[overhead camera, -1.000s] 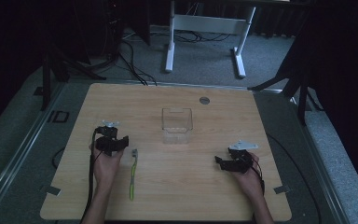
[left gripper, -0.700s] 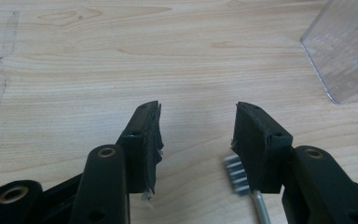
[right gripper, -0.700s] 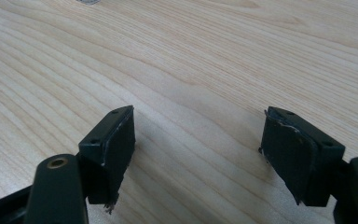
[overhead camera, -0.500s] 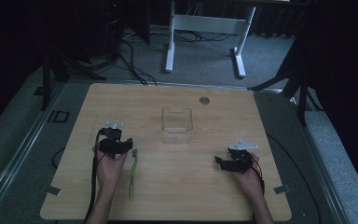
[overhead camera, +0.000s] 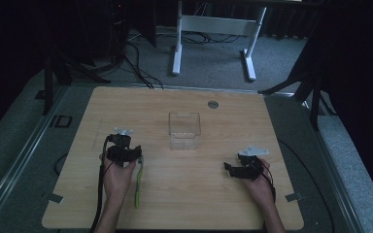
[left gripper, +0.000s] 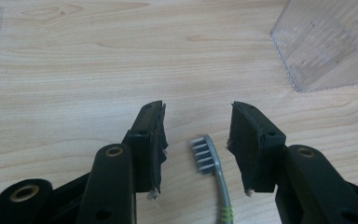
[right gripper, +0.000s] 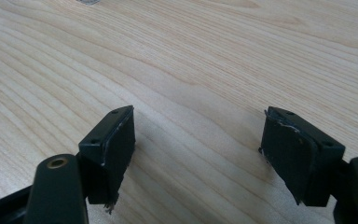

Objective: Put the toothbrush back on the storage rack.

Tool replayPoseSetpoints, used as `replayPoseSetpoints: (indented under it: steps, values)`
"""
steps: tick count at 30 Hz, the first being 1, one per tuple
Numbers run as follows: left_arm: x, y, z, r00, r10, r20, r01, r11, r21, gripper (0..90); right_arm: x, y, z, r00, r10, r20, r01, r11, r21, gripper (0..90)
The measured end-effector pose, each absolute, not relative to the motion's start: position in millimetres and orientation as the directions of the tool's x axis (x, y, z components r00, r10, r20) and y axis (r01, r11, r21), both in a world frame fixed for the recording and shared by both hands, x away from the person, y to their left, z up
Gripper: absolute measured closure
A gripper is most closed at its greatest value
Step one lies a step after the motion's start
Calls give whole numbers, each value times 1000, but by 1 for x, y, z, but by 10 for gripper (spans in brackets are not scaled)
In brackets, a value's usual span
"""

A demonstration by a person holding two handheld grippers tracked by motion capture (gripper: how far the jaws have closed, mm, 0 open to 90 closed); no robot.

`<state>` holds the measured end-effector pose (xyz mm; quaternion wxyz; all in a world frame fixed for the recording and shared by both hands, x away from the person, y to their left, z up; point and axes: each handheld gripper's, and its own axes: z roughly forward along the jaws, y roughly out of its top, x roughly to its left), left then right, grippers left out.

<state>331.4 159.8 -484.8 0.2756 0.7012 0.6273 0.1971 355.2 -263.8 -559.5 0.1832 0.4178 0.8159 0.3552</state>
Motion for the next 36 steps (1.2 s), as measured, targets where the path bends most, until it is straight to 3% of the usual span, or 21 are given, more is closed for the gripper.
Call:
replayPoseSetpoints:
  steps: [10, 36]
  values:
    - [328, 155, -484, 137, 986, -97, 792, -50, 608, 559, 355, -264, -560, -584, 812, -2, 551, 399, 733, 258]
    - [315, 143, -477, 172, 985, -30, 813, -125, 569, 560, 355, -264, -560, -584, 811, -4, 550, 400, 733, 258]
